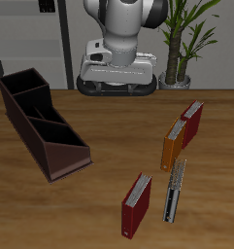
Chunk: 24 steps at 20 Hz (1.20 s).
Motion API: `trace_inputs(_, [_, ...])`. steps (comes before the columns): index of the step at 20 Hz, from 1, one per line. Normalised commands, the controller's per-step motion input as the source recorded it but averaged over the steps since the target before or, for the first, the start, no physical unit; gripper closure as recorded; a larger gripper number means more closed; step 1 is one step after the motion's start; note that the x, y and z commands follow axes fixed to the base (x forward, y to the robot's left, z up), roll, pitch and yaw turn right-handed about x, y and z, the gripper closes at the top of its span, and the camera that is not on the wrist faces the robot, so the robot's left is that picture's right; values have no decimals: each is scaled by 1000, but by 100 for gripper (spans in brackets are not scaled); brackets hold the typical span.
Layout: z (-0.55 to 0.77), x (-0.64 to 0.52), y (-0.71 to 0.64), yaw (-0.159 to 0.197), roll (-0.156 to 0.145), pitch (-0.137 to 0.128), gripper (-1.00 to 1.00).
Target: Place the left red book into the right desk caddy's left compartment and place the striped book into the right desk caddy's right compartment
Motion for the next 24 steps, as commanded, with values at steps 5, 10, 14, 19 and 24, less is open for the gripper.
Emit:
trace_inputs(5, [-2, -118, 313, -31, 2, -31, -100])
trace_inputs(10, [9, -173, 401, -40, 9, -21, -100])
trace_inputs(14, [-46, -304, 595, -51, 1, -39, -100])
trace_inputs(19, [-68, -223, 396, -27, -10, -21, -100])
trace_inputs(24, [-105, -146, 446, -16, 1, 9, -100])
